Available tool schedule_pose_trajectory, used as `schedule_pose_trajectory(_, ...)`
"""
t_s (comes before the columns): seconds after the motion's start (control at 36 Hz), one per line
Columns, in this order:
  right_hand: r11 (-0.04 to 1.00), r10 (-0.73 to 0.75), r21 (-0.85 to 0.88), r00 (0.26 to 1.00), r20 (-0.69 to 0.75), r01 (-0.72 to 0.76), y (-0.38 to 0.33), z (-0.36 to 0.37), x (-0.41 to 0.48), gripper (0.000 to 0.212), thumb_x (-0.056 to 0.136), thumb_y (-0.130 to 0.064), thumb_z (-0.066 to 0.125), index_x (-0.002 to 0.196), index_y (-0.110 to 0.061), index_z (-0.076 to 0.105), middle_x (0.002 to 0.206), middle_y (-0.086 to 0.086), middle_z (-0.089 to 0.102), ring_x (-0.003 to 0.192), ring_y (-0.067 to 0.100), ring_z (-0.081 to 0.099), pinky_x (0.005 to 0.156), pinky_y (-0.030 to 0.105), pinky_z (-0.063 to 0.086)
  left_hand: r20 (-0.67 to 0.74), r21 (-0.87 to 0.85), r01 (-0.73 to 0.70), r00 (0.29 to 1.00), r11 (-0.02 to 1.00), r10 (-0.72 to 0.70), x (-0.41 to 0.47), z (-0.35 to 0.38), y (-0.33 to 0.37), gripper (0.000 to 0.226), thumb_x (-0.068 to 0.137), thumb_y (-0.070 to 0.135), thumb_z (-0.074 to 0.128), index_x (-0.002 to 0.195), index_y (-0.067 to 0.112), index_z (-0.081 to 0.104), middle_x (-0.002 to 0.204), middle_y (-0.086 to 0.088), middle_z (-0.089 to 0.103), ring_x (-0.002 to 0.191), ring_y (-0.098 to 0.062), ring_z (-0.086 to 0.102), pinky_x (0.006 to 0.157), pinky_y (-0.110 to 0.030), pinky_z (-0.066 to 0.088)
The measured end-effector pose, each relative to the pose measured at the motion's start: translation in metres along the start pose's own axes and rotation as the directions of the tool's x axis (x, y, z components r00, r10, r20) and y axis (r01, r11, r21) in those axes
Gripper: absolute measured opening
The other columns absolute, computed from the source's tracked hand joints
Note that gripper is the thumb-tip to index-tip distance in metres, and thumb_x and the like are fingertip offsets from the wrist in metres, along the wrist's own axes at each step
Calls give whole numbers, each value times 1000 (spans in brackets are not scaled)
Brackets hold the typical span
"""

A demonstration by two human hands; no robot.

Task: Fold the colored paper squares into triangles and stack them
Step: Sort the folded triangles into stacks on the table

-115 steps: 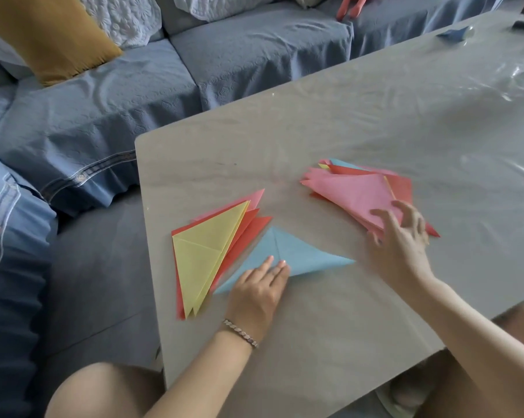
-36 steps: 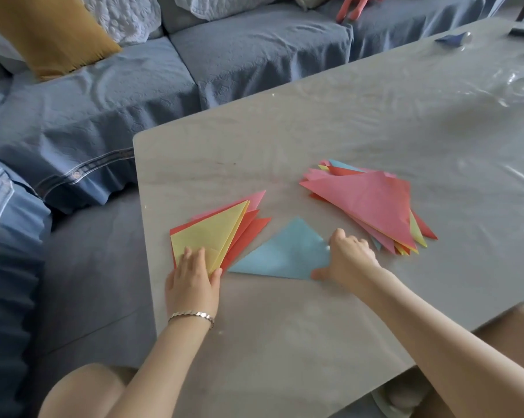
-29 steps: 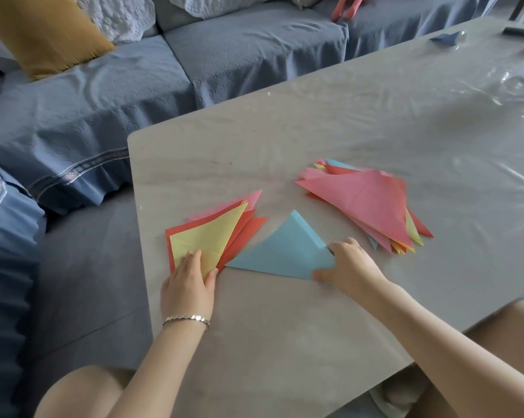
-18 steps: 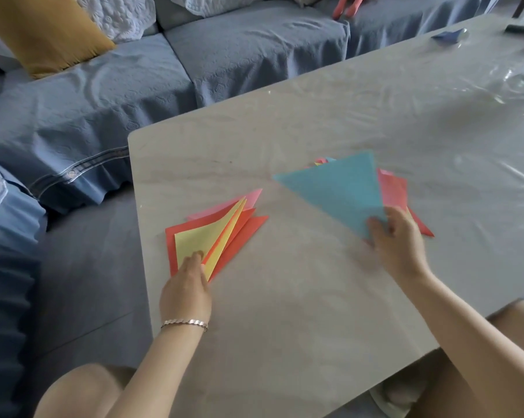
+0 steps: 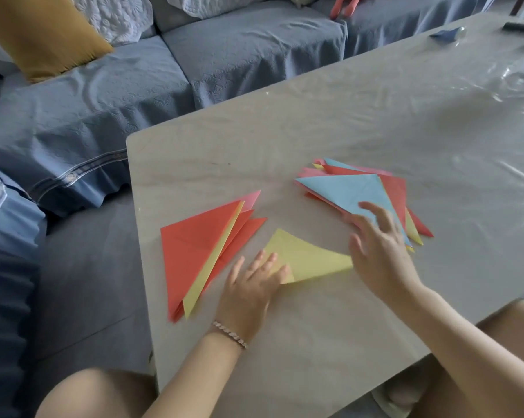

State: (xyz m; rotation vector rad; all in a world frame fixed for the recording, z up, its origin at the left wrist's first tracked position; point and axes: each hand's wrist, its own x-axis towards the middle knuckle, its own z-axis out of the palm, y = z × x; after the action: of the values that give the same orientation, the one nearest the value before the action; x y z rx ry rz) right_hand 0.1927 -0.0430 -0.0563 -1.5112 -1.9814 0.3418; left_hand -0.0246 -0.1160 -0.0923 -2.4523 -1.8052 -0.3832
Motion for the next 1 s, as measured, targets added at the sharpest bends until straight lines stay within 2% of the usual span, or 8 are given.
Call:
schedule_pose_trajectory(0.08,984,-178,-1,974,141,179,-11,7,-13,39,90,-22,39,119,-6,60,134,12,52,128,27,44,104,34,34,40,94,-26,999,995,22,9,5,5,53,68,5,46,115,30,47,122,-5,62,116,-26,56,101,-46,24)
schedule_pose_trajectory(0.19,954,-218,-71,835,506,292,-13,25,-33,82,86,-61,-9,146,-17,22,150,-8,9,140,8,1,112,21,-2,162,161,109,977,981,-135,18,3,11,56,69,11,35,113,35,60,118,-6,64,111,-26,59,99,-50,32)
schedule_pose_trajectory(0.25,917,-195,-185,802,564,353,-7,36,-43,77,93,-51,-10,139,-14,41,147,-1,32,137,14,27,115,25,15,222,142,135,961,981,-165,16,5,16,51,77,21,32,115,29,64,123,-5,62,116,-24,57,100,-46,27)
schedule_pose_trajectory(0.31,911,-156,-240,821,550,334,-4,41,-48,66,100,-41,2,130,-13,53,137,1,50,128,18,44,107,29,24,241,101,157,954,982,-178,10,8,19,47,82,32,33,118,24,62,126,-4,59,117,-21,56,99,-40,25)
schedule_pose_trajectory(0.44,885,-188,-293,853,487,363,-5,43,-48,64,100,-41,6,130,-11,54,138,4,49,128,20,44,105,30,22,264,8,90,960,996,-89,-7,12,23,56,98,42,8,131,14,45,136,0,51,126,-17,46,107,-31,17)
schedule_pose_trajectory(0.69,869,-235,-286,845,481,404,-12,49,-59,56,83,-32,36,129,-5,52,136,11,49,127,23,45,107,29,16,321,12,223,922,975,-215,-8,9,40,67,97,50,6,127,12,52,133,-1,54,120,-20,53,97,-40,27)
schedule_pose_trajectory(0.86,857,-157,-367,862,482,362,-13,44,-61,68,99,-39,3,127,-2,53,136,12,49,126,23,45,108,29,12,312,47,295,903,954,-295,-17,12,37,67,93,58,8,133,15,40,137,-1,49,125,-21,48,105,-38,17)
schedule_pose_trajectory(1.0,854,-111,-416,889,443,314,-5,38,-62,69,99,-43,5,129,-1,52,137,12,47,128,22,38,108,29,11,286,76,349,890,934,-356,-26,10,23,68,93,59,8,136,14,36,140,-1,45,130,-22,37,107,-35,7)
